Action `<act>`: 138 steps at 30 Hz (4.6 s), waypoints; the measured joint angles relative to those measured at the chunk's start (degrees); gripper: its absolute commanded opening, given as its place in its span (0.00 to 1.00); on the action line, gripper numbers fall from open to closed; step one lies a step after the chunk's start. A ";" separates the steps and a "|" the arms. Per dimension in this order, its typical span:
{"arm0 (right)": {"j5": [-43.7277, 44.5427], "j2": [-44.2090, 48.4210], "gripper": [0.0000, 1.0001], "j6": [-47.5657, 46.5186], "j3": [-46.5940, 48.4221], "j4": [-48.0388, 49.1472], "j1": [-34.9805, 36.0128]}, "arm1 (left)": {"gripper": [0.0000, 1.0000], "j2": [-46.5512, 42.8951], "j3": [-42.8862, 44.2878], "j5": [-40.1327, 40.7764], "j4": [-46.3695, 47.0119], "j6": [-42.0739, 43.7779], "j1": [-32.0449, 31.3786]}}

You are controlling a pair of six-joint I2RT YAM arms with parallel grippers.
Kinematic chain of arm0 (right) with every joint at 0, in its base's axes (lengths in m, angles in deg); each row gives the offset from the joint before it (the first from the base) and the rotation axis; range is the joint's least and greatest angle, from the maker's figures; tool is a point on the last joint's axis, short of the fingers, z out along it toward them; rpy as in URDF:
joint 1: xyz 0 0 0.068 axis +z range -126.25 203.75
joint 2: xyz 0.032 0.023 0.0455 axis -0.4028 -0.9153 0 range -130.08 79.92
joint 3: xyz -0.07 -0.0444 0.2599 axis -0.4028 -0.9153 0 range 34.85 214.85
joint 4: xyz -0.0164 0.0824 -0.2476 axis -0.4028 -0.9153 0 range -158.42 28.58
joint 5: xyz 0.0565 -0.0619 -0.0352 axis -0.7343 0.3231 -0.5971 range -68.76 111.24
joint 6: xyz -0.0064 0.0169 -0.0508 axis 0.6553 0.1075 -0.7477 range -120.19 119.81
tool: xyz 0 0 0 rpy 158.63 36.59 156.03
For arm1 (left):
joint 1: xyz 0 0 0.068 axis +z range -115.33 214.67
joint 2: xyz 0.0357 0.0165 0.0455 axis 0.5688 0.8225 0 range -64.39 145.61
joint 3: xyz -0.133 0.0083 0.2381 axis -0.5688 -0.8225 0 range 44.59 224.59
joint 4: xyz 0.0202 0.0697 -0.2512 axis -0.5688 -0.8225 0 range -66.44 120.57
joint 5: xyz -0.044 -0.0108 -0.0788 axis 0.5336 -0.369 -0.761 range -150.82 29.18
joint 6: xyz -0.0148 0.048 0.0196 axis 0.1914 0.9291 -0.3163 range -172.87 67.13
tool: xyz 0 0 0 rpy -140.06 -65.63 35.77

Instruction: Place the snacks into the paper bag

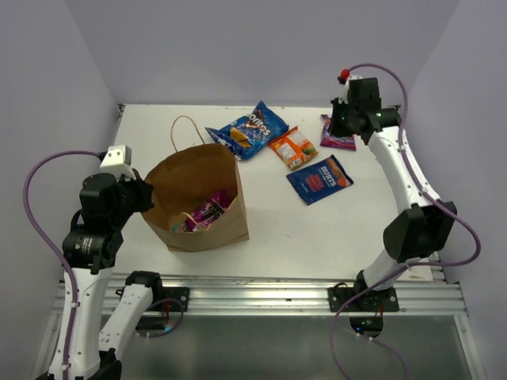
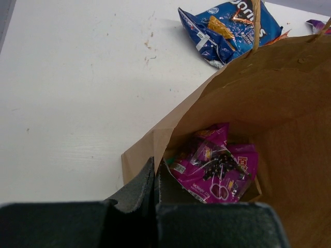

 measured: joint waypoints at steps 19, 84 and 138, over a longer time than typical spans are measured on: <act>5.81 -16.24 0.99 0.31 8.66 -5.03 1.40 | 0.00 0.04 -1.03 -0.70 2.12 -0.07 0.00; -0.94 -14.86 0.00 9.62 39.39 -11.72 43.56 | 0.00 -0.96 -1.90 -1.38 2.84 -0.07 0.00; 5.14 -57.75 0.00 0.17 49.07 13.38 15.30 | 0.00 2.99 2.16 1.27 -1.73 -1.60 0.00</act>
